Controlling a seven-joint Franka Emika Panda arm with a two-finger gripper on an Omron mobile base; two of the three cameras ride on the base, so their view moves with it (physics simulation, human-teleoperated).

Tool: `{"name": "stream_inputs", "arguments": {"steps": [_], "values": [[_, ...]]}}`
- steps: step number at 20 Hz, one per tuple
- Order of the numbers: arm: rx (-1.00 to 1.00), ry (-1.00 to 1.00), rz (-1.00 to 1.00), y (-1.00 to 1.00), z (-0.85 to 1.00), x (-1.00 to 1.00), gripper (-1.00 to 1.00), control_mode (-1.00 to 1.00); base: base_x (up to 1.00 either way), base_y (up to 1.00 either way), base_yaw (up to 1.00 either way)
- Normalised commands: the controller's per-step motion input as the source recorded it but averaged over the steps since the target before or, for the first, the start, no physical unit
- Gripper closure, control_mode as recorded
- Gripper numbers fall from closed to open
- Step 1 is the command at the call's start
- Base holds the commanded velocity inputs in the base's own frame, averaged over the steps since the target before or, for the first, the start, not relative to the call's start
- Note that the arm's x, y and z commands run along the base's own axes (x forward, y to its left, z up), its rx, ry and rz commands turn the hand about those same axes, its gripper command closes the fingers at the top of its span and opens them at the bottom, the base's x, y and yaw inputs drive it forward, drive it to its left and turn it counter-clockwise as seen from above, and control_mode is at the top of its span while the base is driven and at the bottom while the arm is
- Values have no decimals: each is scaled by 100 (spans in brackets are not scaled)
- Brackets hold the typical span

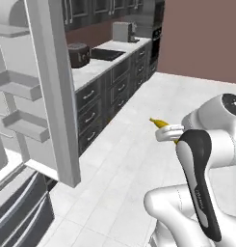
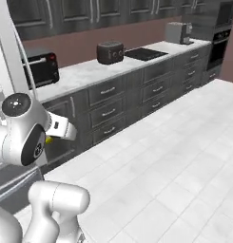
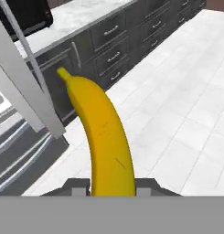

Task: Pick the banana and tangerine from the fridge and place them on the plate next to the blender to make a fruit smoothie.

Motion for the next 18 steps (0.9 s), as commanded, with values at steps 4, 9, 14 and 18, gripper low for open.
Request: {"name": "stream_inputs", "arguments": {"steps": [4, 9, 14, 18], "values": [[0, 0, 0, 0, 0, 0, 100, 100, 49, 0, -86], [0, 0, 0, 0, 0, 0, 100, 100, 92, 0, -72], [0, 0, 0, 0, 0, 0, 100, 100, 100, 4, -62], [0, 0, 0, 0, 0, 0, 100, 100, 100, 27, -59]]}}
